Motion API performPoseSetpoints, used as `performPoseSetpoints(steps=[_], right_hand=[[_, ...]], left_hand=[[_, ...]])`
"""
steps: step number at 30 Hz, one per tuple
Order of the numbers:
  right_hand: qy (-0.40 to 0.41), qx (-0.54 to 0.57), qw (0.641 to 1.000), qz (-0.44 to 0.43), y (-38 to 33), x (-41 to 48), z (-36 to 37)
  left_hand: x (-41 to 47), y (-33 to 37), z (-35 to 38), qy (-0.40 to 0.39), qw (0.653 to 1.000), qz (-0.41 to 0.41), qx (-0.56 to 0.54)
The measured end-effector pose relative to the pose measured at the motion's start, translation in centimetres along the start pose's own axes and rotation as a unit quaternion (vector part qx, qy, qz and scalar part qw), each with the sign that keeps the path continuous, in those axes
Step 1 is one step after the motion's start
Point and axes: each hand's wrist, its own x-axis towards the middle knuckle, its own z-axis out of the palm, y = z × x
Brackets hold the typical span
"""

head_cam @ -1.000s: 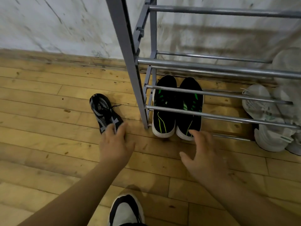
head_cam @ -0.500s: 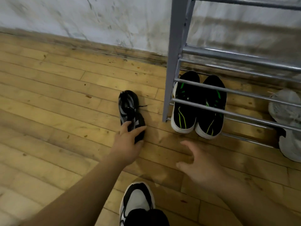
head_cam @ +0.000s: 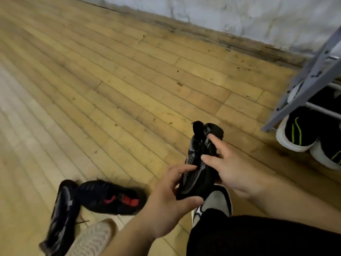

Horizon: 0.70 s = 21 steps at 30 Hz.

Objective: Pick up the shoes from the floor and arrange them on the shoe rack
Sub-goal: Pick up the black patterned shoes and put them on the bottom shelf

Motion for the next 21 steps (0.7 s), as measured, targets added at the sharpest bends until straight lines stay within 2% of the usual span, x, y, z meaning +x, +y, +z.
performPoseSetpoints(steps=[2,4,7,9,11,15,21], right_hand=[[-0.017,-0.009,1.0,-0.004,0.2,0.2,1.0],[-0.022,-0.048,0.998,-0.014,0.4,0.4,1.5],[-0.024,-0.077,0.996,-0.026,0.6,0.6,2.4],[-0.016,-0.074,0.997,-0.024,0.6,0.9,3.1],[-0.017,-0.075,0.997,-0.02,0.5,1.2,4.1],[-0.026,-0.087,0.996,-0.022,0.0,1.9,5.9],[-0.073,-0.148,0.985,-0.044,-4.0,3.2,7.4]], left_hand=[[-1.1,-0.7,-1.7,0.023,0.999,-0.016,0.031],[-1.8,-1.8,-4.2,0.081,0.983,-0.051,0.156],[-2.2,-5.4,-8.5,0.214,0.9,-0.168,0.34],[-2.5,-7.7,-10.7,0.243,0.859,-0.254,0.372],[-2.7,-9.8,-11.8,0.228,0.857,-0.279,0.368],[-1.4,-11.1,-11.4,0.253,0.876,-0.247,0.327],[-0.4,-9.2,-10.9,0.304,0.907,-0.146,0.251]])
